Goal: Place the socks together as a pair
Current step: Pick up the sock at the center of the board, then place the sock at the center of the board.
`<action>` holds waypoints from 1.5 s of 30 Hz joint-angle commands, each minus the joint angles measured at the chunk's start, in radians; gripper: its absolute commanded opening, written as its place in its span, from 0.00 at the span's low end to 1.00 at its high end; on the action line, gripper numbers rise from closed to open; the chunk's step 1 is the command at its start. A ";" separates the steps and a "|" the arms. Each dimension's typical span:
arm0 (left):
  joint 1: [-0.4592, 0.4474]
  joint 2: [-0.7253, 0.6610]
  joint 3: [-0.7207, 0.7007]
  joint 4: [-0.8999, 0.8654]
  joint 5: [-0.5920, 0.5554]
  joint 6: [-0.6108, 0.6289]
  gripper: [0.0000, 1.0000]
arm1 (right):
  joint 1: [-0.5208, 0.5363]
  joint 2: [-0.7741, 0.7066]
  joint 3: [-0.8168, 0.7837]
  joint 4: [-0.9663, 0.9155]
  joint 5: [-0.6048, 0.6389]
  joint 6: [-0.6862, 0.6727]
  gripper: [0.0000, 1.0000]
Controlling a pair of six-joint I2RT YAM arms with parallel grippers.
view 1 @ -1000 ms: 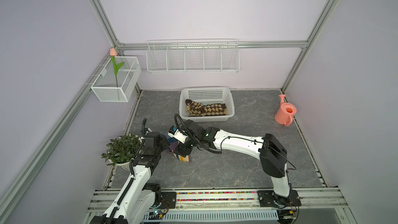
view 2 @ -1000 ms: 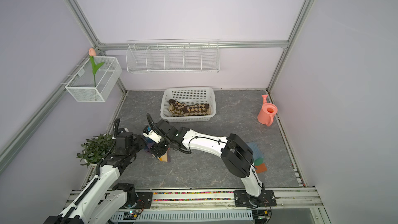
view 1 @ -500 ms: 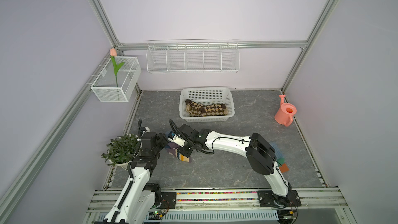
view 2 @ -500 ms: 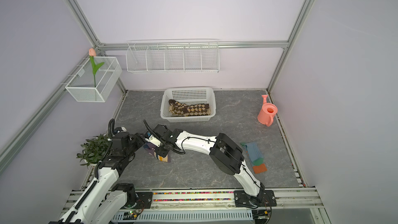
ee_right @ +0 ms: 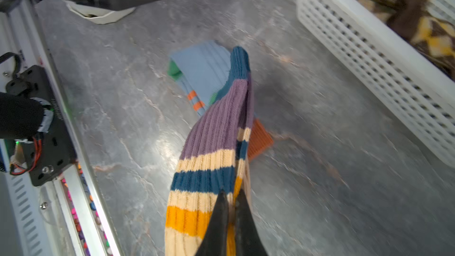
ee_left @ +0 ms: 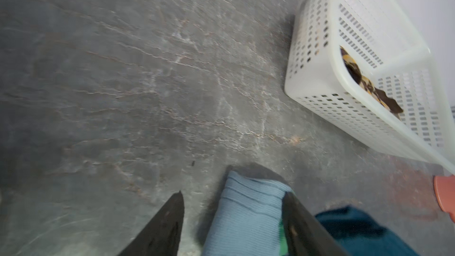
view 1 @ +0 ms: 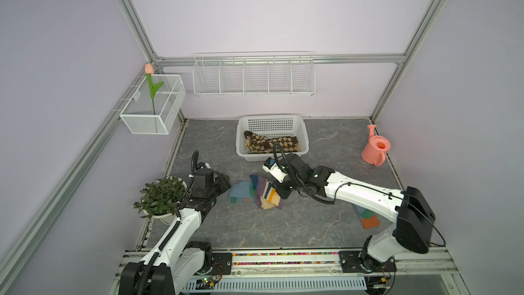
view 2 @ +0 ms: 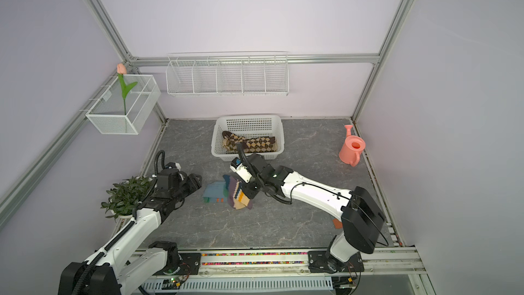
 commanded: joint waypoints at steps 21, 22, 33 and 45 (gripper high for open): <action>-0.360 0.465 0.295 0.024 0.009 0.078 0.58 | -0.290 -0.124 -0.117 -0.228 0.082 0.097 0.35; -0.373 0.475 0.306 0.020 0.007 0.081 0.58 | -0.293 -0.131 -0.114 -0.237 0.102 0.099 0.37; -0.390 0.558 0.335 -0.048 -0.064 0.077 0.56 | -0.235 -0.160 -0.130 -0.284 0.290 0.122 0.57; -0.389 0.598 0.348 -0.050 -0.025 0.088 0.54 | -0.211 -0.056 -0.201 -0.136 0.135 0.151 0.48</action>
